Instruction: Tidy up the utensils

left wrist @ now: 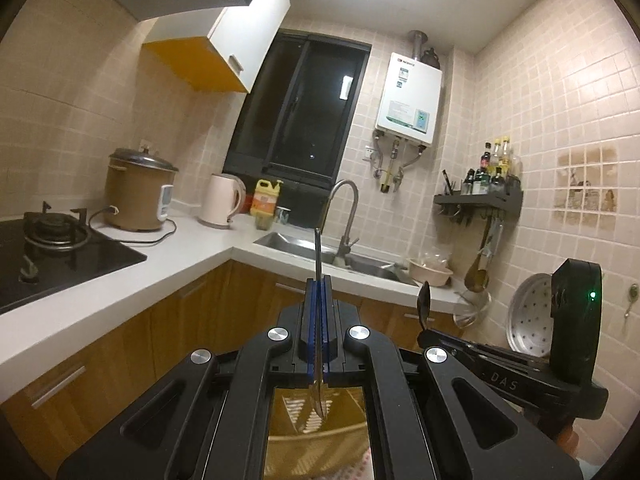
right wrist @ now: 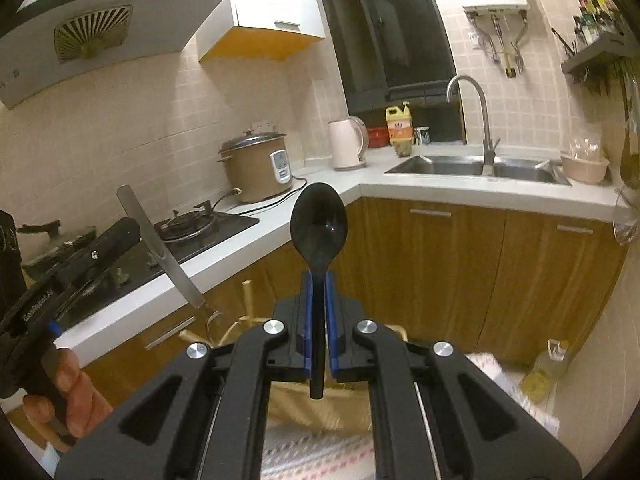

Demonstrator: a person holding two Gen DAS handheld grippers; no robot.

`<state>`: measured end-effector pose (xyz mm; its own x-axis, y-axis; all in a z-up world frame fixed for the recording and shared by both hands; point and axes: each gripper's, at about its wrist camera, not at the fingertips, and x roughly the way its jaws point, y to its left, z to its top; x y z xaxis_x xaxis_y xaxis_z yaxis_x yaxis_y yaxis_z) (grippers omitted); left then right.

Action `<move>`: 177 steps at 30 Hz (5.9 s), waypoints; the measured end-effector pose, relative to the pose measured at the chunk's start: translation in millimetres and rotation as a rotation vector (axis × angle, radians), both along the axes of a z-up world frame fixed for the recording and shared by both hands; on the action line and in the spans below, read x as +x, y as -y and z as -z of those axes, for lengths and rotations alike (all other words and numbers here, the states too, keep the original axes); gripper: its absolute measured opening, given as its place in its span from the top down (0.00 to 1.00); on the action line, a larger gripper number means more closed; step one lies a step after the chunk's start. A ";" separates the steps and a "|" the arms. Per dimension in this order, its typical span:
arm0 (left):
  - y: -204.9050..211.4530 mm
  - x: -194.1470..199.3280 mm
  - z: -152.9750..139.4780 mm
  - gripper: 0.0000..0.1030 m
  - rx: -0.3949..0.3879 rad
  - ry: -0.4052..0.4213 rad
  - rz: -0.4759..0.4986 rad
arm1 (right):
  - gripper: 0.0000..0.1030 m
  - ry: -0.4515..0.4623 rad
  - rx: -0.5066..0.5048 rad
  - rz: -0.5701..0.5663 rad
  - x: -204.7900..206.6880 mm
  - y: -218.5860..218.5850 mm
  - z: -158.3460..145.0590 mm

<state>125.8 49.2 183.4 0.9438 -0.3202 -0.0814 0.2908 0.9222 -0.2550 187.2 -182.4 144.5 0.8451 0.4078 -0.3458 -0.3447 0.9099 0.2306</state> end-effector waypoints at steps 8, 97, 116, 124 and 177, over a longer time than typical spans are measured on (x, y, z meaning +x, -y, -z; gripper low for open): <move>4.7 34.8 26.4 1.00 0.022 -0.007 -0.015 | 0.95 0.080 -0.112 0.055 29.9 -14.8 35.8; 57.3 -108.2 229.4 0.73 0.272 -0.978 0.165 | 0.73 -0.749 -0.540 -0.344 -167.6 -36.8 200.6; 66.2 -90.3 213.2 0.96 0.400 -0.853 0.201 | 0.95 -0.825 -0.245 -0.082 -128.6 28.2 194.1; 30.0 -58.8 221.6 0.96 0.271 -0.933 0.059 | 0.95 -0.854 -0.262 -0.013 -119.8 45.2 200.7; 79.5 -4.4 236.6 0.96 0.434 -1.004 0.142 | 0.95 -0.893 -0.406 -0.071 -69.3 -16.0 212.6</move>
